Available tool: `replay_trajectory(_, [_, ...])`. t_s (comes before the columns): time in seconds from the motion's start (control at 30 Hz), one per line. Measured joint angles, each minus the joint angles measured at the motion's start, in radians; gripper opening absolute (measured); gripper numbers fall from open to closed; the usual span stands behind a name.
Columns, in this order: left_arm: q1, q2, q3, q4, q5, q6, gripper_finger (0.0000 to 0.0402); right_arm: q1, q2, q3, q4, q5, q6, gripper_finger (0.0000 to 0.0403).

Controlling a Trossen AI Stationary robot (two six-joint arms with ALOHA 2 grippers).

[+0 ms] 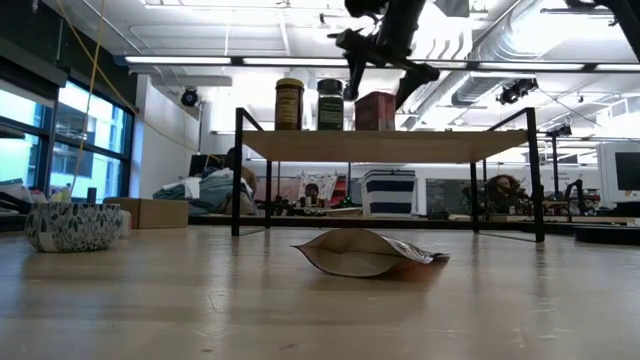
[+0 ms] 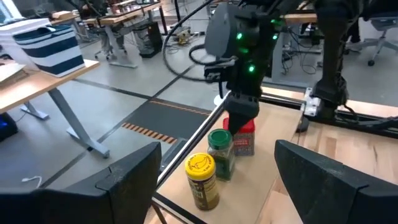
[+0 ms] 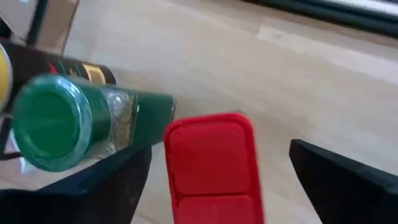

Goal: Shelf spices
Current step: Put the orange spice pack on the shelf

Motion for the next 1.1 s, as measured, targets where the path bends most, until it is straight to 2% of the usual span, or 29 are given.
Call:
replay_trajectory(0.23, [0.0,0.007,0.001,-0.007,-0.006,-0.02,0.031,0.0,-0.106,-0.001,0.025,0.094,-0.101,0.038])
replay_trajectory(0.33, [-0.011,0.012,-0.029,-0.012,0.069,-0.113,0.031,0.015,-0.169,0.0,-0.038,0.132,-0.152,0.0377])
replay_trajectory(0.47, [-0.068,0.012,-0.185,0.066,0.199,-0.29,0.031,0.098,-0.249,-0.001,-0.138,0.159,-0.169,0.0377])
replay_trajectory(0.6, [-0.164,0.044,-0.431,0.204,0.184,-0.466,0.031,0.262,-0.287,0.0,-0.271,0.241,-0.078,0.0377])
replay_trajectory(0.67, [-0.188,0.109,-0.497,0.201,0.221,-0.591,0.031,0.359,-0.291,-0.003,-0.332,0.295,0.002,0.0377])
replay_trajectory(0.73, [-0.19,0.201,-0.521,0.209,0.304,-0.684,0.031,0.45,-0.306,-0.032,-0.311,0.328,0.086,0.0377])
replay_trajectory(0.87, [-0.189,0.404,-0.52,0.32,0.393,-0.716,0.031,0.563,-0.311,-0.128,-0.322,0.346,0.285,0.0377])
replay_trajectory(1.0, [-0.164,0.594,-0.508,0.523,0.525,-0.799,0.031,0.621,-0.315,-0.25,-0.323,0.301,0.389,0.0377])
replay_trajectory(1.1, [-0.153,0.696,-0.473,0.614,0.611,-0.893,0.031,0.649,-0.326,-0.314,-0.323,0.25,0.412,0.0377])
